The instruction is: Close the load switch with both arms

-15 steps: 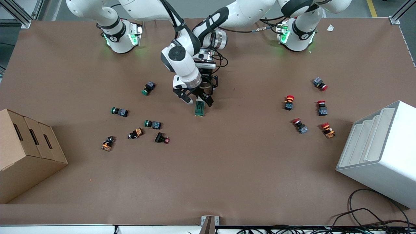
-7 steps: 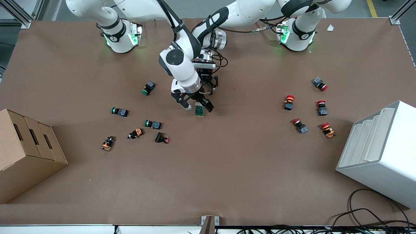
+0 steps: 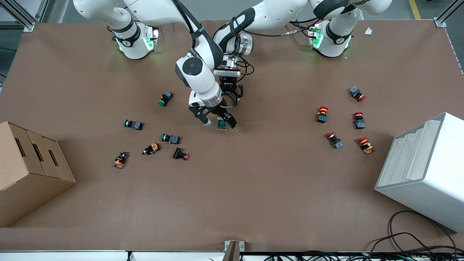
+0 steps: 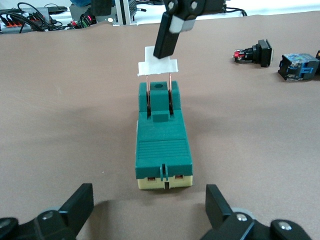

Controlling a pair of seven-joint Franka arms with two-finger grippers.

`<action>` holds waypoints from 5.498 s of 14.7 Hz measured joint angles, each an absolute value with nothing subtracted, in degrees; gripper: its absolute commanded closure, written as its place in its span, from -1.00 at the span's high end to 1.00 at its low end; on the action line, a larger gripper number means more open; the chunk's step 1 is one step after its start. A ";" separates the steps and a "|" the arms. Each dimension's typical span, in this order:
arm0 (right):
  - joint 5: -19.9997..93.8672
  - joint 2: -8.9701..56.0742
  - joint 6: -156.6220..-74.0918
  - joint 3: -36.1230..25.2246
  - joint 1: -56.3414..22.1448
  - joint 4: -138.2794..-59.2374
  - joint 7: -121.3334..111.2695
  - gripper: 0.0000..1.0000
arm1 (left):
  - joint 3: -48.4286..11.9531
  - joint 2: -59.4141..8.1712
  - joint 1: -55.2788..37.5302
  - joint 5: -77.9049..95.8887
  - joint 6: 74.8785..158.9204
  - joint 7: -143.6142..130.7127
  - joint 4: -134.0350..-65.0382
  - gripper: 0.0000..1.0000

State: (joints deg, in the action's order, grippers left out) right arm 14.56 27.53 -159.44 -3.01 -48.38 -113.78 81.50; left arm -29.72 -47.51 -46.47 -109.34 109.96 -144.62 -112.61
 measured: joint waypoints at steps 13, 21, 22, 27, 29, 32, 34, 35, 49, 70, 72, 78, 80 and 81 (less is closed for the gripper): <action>14.55 31.62 -159.44 -3.24 -47.04 -109.50 80.94 1.00 | -29.70 -47.56 -46.42 -109.34 109.98 -144.74 -112.59 0.99; 14.55 35.12 -159.44 -3.21 -47.02 -106.67 80.87 1.00 | -29.69 -47.57 -46.37 -109.33 109.99 -144.74 -112.56 0.99; 14.54 35.29 -159.44 -3.19 -47.02 -106.56 80.87 1.00 | -29.68 -47.57 -46.28 -109.33 109.99 -144.74 -112.53 0.99; 14.49 36.29 -159.46 -3.13 -47.03 -106.14 80.86 1.00 | -29.63 -47.57 -45.84 -109.33 109.99 -144.74 -112.40 0.99; 14.49 36.54 -159.48 -3.13 -47.03 -105.87 80.86 1.00 | -29.60 -47.57 -45.78 -109.33 109.99 -144.74 -112.36 0.99; 14.49 36.52 -157.76 -3.29 -46.22 -104.52 80.31 1.00 | -29.55 -47.57 -45.68 -109.33 109.99 -144.74 -112.36 0.99; 14.49 35.99 -153.62 -3.41 -44.39 -102.72 78.10 1.00 | -29.55 -47.57 -45.61 -109.33 109.99 -144.74 -112.34 0.98; 14.48 35.21 -150.68 -3.52 -43.10 -101.89 75.83 1.00 | -29.54 -47.57 -45.57 -109.33 109.99 -144.74 -112.29 0.97; 3.66 12.99 -99.72 -4.26 -8.69 -99.23 11.26 1.00 | -32.78 -34.90 -41.45 -68.45 109.91 -116.93 -96.79 0.99; -0.05 11.47 -78.44 -2.75 2.12 -79.35 -0.09 1.00 | -25.12 -22.06 -3.49 -17.67 108.35 -53.48 -78.14 1.00; 0.06 11.72 -78.00 -2.45 1.88 -79.06 0.07 1.00 | -20.97 -17.58 -3.83 -13.03 105.16 -45.43 -78.43 1.00; 1.47 11.21 -76.04 -2.44 1.82 -78.33 0.36 1.00 | -13.21 -8.69 -3.03 -3.76 95.26 -25.34 -79.32 1.00; 1.54 9.95 -75.91 -2.65 1.45 -78.75 0.36 1.00 | -10.90 -7.06 -1.59 0.00 92.16 -19.43 -79.58 1.00; 1.54 9.00 -75.91 -3.02 1.00 -79.34 0.36 1.00 | -9.27 -6.47 -1.13 2.03 91.03 -16.86 -79.67 1.00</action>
